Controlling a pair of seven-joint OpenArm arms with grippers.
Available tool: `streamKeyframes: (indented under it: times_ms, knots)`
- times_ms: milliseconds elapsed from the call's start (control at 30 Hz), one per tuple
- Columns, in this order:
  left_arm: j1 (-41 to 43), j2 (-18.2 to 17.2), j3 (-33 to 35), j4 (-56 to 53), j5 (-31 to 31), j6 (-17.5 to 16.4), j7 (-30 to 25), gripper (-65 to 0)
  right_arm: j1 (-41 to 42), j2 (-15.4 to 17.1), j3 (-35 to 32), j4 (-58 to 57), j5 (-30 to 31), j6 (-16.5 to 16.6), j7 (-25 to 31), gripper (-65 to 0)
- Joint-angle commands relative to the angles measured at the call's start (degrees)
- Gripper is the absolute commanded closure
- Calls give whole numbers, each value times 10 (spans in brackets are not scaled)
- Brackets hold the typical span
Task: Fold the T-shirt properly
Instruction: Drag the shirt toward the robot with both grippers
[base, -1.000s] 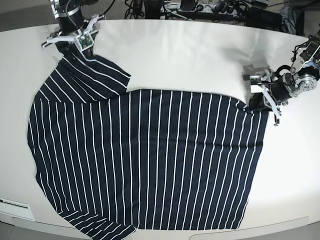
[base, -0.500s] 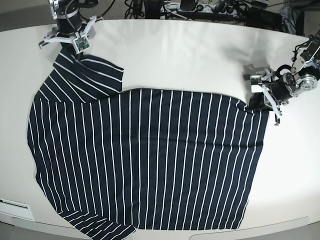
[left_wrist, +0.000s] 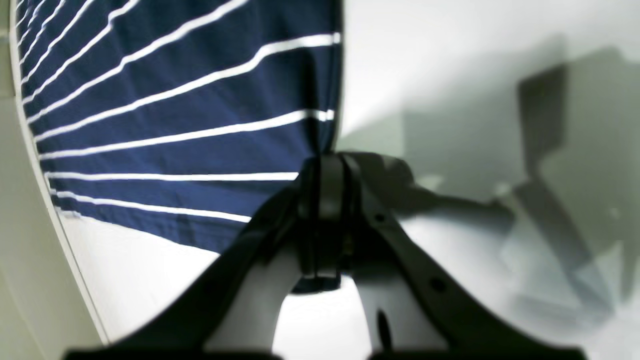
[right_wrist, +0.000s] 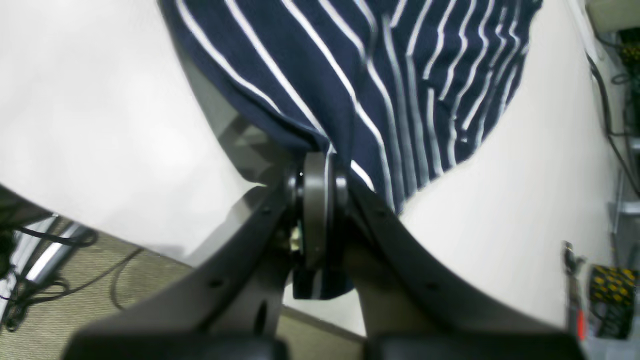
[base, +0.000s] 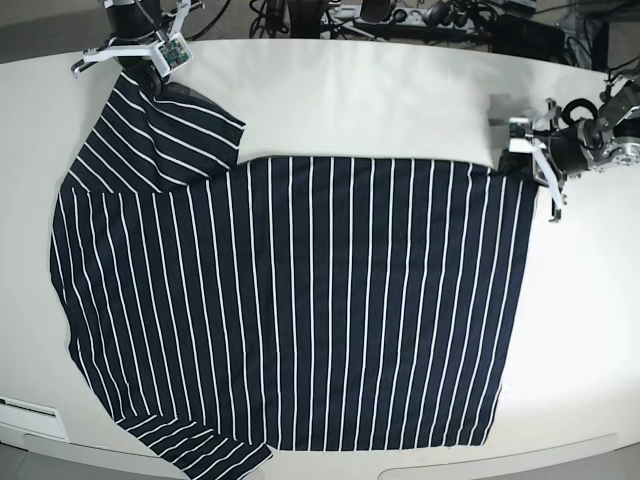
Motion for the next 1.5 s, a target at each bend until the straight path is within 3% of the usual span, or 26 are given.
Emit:
streamKeyframes:
  times_ms: [0, 200, 400, 600, 767, 967, 1300, 1467]
  knots:
    - [-8, -23, -6, 16, -3, 5, -4, 0, -12, 3, 2, 16, -8, -16, 3, 0]
    - [-8, -66, -6, 66, -3, 5, 30, 0, -52, 14, 2, 44, -12, -23, -6, 0]
    - [-8, -100, -6, 97, -36, 0, 36, 0, -98, 40, 3, 56, -76, -77, -31, 0]
    - [-3, -104, -6, 126, -81, -22, 56, 0, -123, 41, 3, 56, -83, -101, -61, 0]
    - [43, -112, -6, 157, -80, -21, 61, 0, -123, 41, 3, 56, -83, -124, -86, 0]
    - [106, -119, -6, 167, -54, -20, 76, 0, -129, 41, 3, 56, -78, -133, -108, 0]
    - [144, -120, -6, 181, -54, -21, 78, 0, -192, 41, 3, 56, -78, -146, -85, 0]
    - [146, -131, -6, 202, -85, -52, 90, 0, -192, 41, 2, 56, -78, -145, -109, 0]
